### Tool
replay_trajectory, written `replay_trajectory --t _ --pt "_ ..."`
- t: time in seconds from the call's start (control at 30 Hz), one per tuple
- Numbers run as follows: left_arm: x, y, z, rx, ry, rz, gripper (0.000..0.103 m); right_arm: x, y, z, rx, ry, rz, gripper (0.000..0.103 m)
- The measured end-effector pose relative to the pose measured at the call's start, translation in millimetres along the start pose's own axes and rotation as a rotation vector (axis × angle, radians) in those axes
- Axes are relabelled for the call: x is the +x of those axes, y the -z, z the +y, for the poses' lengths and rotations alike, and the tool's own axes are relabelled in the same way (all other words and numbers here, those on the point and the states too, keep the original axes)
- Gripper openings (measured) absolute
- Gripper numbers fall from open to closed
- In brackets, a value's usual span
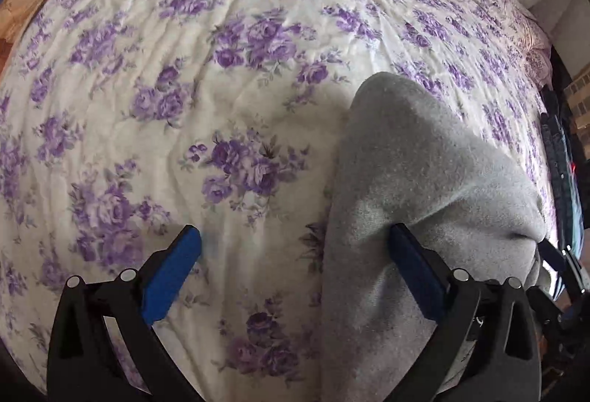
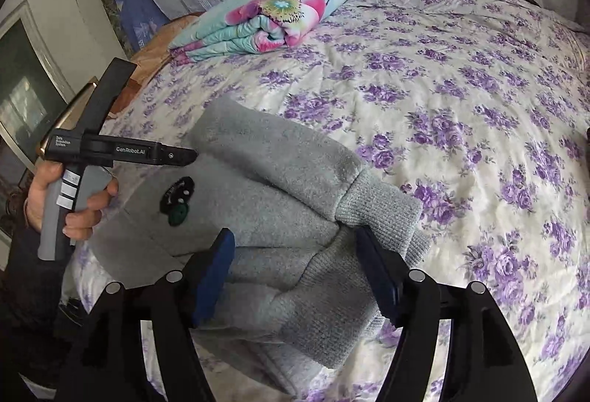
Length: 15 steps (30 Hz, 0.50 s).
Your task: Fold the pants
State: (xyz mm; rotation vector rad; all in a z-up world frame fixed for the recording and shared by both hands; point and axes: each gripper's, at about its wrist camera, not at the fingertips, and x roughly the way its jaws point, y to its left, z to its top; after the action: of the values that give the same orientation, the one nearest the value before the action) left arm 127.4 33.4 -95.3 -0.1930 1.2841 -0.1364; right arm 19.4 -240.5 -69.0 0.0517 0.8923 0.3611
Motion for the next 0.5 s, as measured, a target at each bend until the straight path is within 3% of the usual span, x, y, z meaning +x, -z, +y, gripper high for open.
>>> replay_trajectory --t 0.07,0.13,0.23,0.37,0.43,0.5 --pt "-10.1 -0.3 6.1 -0.046 0.029 0.015 0.099 -17.8 -1.2 1.6 0.049 -0.033 -0.021 0.069" --pt "-30.7 7.1 6.8 -0.038 0.029 -0.031 0.098 -41.9 2.6 1.5 0.072 -0.089 -0.082 0.071" --pt "-66.6 29.0 7.1 -0.016 0.028 -0.152 0.098 -77.2 17.3 -7.6 0.141 -0.107 -0.207 0.089" --pt "-89.6 60.8 -2.9 0.003 -0.018 -0.236 0.098 -85.8 37.4 -19.2 0.252 0.009 -0.204 0.092" --pt "-96.4 74.6 -9.9 0.032 -0.042 -0.262 0.098 -84.5 44.8 -10.4 0.217 0.114 -0.200 0.092" --pt "-103.6 87.1 -15.1 0.035 -0.063 -0.296 0.098 -84.5 51.3 -0.3 0.181 0.163 -0.208 0.092"
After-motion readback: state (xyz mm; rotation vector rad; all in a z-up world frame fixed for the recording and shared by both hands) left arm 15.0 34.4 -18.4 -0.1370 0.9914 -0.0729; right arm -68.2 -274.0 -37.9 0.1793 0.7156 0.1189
